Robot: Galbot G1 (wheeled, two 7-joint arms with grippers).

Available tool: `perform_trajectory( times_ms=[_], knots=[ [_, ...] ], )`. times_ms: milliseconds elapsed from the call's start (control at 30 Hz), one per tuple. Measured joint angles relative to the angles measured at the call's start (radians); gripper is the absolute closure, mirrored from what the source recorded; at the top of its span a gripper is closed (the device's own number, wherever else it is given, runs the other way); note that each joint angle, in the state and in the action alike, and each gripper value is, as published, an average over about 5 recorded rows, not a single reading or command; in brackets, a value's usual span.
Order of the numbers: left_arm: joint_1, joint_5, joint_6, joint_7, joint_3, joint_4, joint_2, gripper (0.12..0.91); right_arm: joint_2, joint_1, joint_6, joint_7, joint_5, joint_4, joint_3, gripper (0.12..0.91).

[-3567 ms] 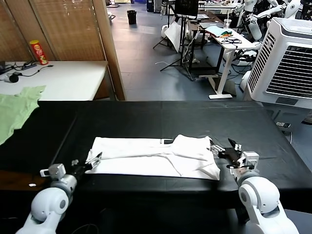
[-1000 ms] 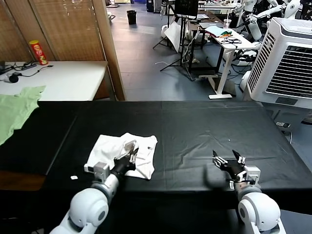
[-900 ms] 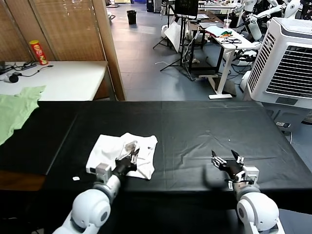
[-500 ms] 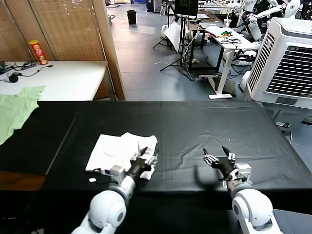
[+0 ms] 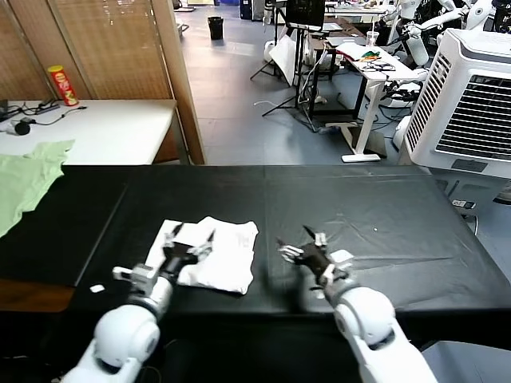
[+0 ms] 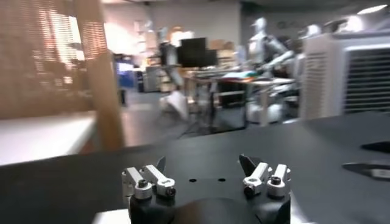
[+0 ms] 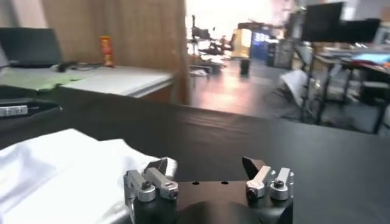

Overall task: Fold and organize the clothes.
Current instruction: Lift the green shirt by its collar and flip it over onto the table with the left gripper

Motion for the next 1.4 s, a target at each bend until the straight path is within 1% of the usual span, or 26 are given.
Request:
perform_trajectory(
  times_ms=[100,167,300,367,433,533,633,767,900,1033,1100,1133,1233,1267,1400],
  knots=[
    [0.017,-0.021,-0.002,0.0,-0.06,0.029,0.011,0.232,0.031,0.045,0.006,0.001,-0.043,-0.069,-0.056,0.227],
    [0.027,-0.033,-0.003,0.0,-0.091,0.044,0.012,0.232,0.05,0.069,0.005,0.017,-0.082,-0.114,-0.081,0.227],
    [0.034,-0.068,-0.003,0.001,-0.13,0.072,0.01,0.232,0.086,0.105,0.008,0.076,-0.172,-0.191,-0.101,0.227],
    [0.033,-0.093,-0.002,0.004,-0.143,0.086,0.01,0.232,0.102,0.114,0.017,0.101,-0.191,-0.215,-0.097,0.227],
    [0.03,-0.128,0.0,0.011,-0.154,0.1,0.011,0.232,0.113,0.114,0.03,0.105,-0.173,-0.224,-0.086,0.227],
    [0.023,-0.202,0.006,0.028,-0.169,0.126,0.015,0.232,0.117,0.106,0.047,0.09,-0.107,-0.21,-0.061,0.227],
    [0.013,-0.286,0.015,0.047,-0.177,0.154,0.017,0.232,0.108,0.086,0.052,0.081,-0.025,-0.164,-0.031,0.227],
    [-0.002,-0.385,0.026,0.067,-0.178,0.194,0.017,0.232,0.082,0.043,0.048,0.083,0.063,-0.078,0.013,0.227],
    [-0.012,-0.481,0.055,0.077,-0.178,0.227,0.019,0.232,0.05,-0.011,0.045,0.085,0.1,0.01,0.056,0.227],
    [-0.024,-0.58,0.089,0.074,-0.182,0.248,0.019,0.239,0.036,-0.061,0.048,0.084,0.107,0.079,0.085,0.227],
    [-0.032,-0.627,0.098,0.065,-0.183,0.258,0.017,0.266,0.036,-0.083,0.049,0.084,0.106,0.105,0.092,0.227],
    [-0.036,-0.651,0.102,0.06,-0.184,0.263,0.016,0.295,0.037,-0.093,0.05,0.084,0.105,0.115,0.094,0.227],
    [-0.043,-0.716,0.113,0.047,-0.187,0.275,0.014,0.432,0.039,-0.115,0.05,0.083,0.099,0.136,0.099,0.227],
    [-0.044,-0.734,0.118,0.044,-0.188,0.278,0.014,0.499,0.04,-0.12,0.051,0.083,0.097,0.14,0.1,0.227],
    [-0.045,-0.766,0.132,0.031,-0.194,0.284,0.009,0.7,0.04,-0.137,0.052,0.083,0.09,0.154,0.107,0.227]
  ],
)
